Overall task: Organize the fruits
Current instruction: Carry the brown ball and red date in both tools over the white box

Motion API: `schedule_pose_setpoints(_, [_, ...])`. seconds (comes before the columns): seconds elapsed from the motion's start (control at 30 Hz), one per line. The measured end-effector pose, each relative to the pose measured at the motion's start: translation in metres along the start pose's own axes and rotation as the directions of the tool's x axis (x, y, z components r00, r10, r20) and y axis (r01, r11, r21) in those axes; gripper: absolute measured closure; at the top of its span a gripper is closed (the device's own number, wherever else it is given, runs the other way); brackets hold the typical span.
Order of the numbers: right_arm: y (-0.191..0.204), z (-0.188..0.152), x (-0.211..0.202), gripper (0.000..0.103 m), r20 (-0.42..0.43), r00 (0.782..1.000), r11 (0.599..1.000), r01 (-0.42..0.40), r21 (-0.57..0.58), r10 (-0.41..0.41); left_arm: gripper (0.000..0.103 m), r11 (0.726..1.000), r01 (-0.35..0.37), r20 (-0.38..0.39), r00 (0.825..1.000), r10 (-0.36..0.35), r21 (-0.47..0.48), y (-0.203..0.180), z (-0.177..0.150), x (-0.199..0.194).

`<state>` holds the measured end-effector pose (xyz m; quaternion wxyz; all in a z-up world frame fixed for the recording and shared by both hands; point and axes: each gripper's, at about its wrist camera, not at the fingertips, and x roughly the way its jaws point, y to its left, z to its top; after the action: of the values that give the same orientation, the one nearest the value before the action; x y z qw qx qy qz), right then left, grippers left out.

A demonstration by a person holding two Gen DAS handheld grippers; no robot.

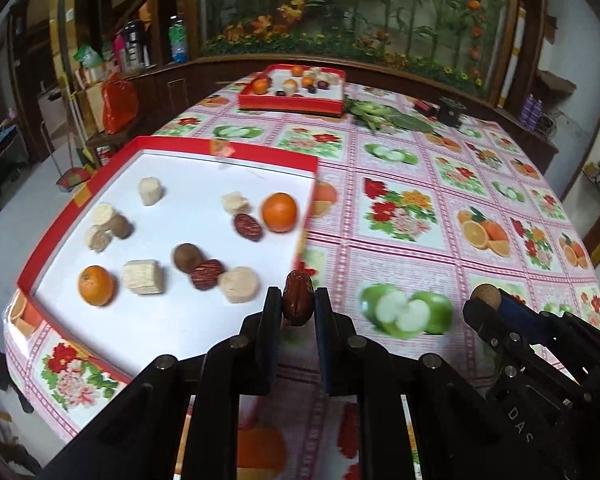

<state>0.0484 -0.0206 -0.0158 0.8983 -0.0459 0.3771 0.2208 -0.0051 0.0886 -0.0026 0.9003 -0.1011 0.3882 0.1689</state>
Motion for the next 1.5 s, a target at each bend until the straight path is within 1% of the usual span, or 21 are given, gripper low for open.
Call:
schedule_pose_setpoints(0.37, [0.052, 0.019, 0.010, 0.079, 0.002, 0.997, 0.993, -0.073, -0.098, 0.073, 0.089, 0.995, -0.059, -0.006, 0.998, 0.058, -0.086, 0.044, 0.004, 0.002])
schedule_pose_setpoints(0.7, [0.089, 0.035, 0.019, 0.079, 0.000, 0.994, 0.980, -0.111, -0.165, 0.112, 0.089, 0.984, -0.109, -0.014, 0.994, 0.108, -0.140, 0.074, 0.011, 0.007])
schedule_pose_setpoints(0.87, [0.104, 0.047, 0.030, 0.079, -0.010, 0.992, 0.974, -0.129, -0.189, 0.129, 0.089, 0.977, -0.141, -0.021, 0.990, 0.139, -0.161, 0.090, 0.019, 0.013])
schedule_pose_setpoints(1.2, [0.132, 0.069, 0.057, 0.079, -0.025, 0.985, 0.959, -0.172, -0.224, 0.171, 0.089, 0.953, -0.216, -0.027, 0.976, 0.216, -0.211, 0.127, 0.040, 0.026])
schedule_pose_setpoints(1.27, [0.134, 0.074, 0.062, 0.079, -0.028, 0.980, 0.955, -0.199, -0.221, 0.197, 0.089, 0.948, -0.223, -0.035, 0.975, 0.221, -0.226, 0.135, 0.042, 0.030])
schedule_pose_setpoints(1.4, [0.141, 0.084, 0.076, 0.079, -0.040, 0.976, 0.950, -0.217, -0.222, 0.214, 0.089, 0.944, -0.235, -0.047, 0.972, 0.231, -0.232, 0.142, 0.047, 0.037])
schedule_pose_setpoints(1.5, [0.148, 0.091, 0.087, 0.079, -0.047, 0.973, 0.945, -0.230, -0.232, 0.225, 0.089, 0.946, -0.242, -0.051, 0.970, 0.236, -0.215, 0.141, 0.051, 0.044])
